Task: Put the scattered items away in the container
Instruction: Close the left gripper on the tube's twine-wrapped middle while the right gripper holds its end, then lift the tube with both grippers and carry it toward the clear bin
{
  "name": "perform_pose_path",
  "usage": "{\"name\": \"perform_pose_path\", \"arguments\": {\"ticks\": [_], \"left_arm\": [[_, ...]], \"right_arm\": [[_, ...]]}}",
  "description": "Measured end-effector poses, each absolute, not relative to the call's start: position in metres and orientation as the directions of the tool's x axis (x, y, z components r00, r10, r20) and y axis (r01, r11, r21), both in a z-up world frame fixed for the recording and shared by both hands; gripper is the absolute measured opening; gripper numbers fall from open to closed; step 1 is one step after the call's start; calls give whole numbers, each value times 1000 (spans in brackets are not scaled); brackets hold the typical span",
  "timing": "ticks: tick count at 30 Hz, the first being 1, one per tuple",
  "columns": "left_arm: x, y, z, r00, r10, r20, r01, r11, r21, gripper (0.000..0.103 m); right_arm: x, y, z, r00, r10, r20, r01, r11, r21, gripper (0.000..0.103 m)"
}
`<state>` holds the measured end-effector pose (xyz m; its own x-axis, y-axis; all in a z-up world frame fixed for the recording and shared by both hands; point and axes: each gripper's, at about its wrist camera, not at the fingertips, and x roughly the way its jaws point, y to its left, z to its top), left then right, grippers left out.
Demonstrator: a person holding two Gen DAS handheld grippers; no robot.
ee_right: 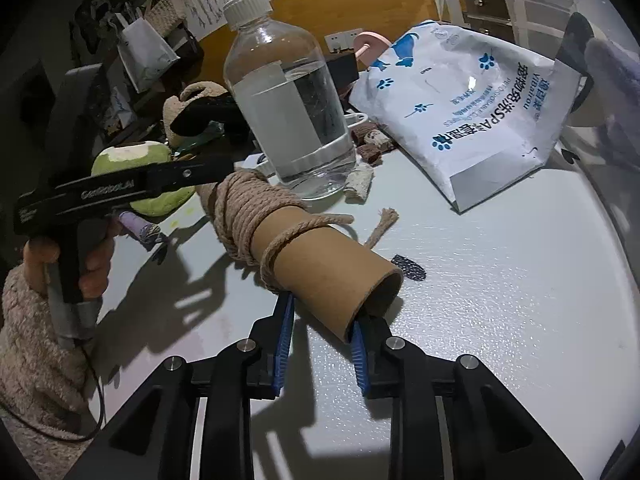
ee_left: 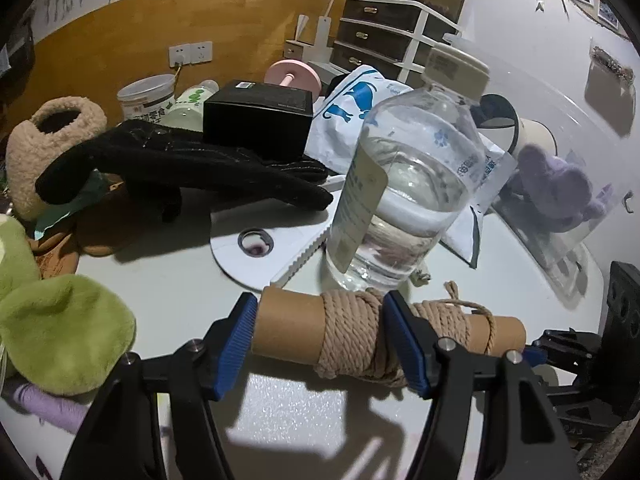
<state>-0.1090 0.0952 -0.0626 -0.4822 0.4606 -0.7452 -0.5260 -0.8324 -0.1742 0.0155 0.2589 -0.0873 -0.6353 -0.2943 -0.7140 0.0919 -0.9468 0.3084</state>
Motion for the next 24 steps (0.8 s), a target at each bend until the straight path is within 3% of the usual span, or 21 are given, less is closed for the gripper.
{"name": "perform_pose_path", "arguments": {"ticks": [12, 17, 24], "left_arm": [[-94, 79, -67, -448, 522, -726, -537, -806, -248, 55], [-86, 71, -71, -396, 581, -711, -564, -765, -312, 43], [-76, 68, -72, -389, 566, -727, -564, -770, -297, 42]], "right_arm": [[22, 276, -83, -658, -279, -699, 26, -937, 349, 34], [27, 296, -83, -683, -307, -663, -13, -902, 432, 34], [25, 297, -82, -687, -316, -654, -14, -894, 447, 35]]}}
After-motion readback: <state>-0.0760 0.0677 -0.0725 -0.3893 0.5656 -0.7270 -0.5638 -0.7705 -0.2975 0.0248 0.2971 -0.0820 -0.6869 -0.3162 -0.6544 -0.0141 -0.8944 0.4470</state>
